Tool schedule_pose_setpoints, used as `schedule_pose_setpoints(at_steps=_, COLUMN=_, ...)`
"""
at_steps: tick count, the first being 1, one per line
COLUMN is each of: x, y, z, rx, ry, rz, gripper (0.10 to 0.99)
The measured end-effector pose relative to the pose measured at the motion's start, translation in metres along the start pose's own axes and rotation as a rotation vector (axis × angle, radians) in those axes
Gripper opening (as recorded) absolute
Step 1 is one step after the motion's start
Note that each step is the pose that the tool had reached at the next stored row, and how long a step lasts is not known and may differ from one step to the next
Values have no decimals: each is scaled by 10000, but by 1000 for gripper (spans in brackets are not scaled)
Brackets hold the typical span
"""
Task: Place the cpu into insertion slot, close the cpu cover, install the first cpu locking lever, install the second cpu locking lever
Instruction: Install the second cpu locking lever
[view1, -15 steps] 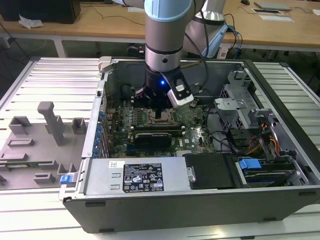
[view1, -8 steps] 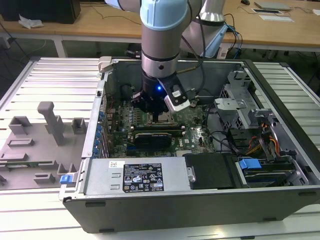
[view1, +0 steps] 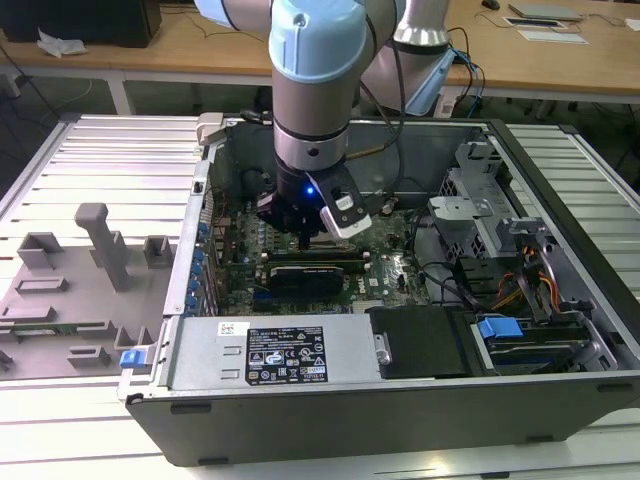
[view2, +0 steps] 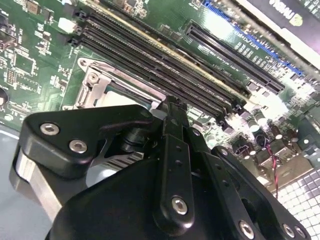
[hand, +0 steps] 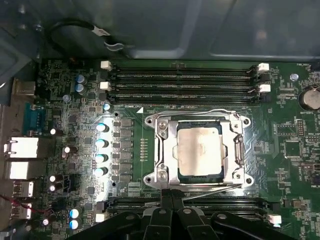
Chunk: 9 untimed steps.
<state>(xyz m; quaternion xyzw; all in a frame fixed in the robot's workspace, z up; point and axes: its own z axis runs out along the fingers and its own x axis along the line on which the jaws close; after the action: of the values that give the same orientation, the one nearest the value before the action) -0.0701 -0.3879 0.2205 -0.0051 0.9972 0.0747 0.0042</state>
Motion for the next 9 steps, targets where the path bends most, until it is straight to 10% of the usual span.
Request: schedule_pose_setpoints(at_steps=9, x=69, y=-125, z=48, rx=-696, ry=-6, rz=-20, gripper=106)
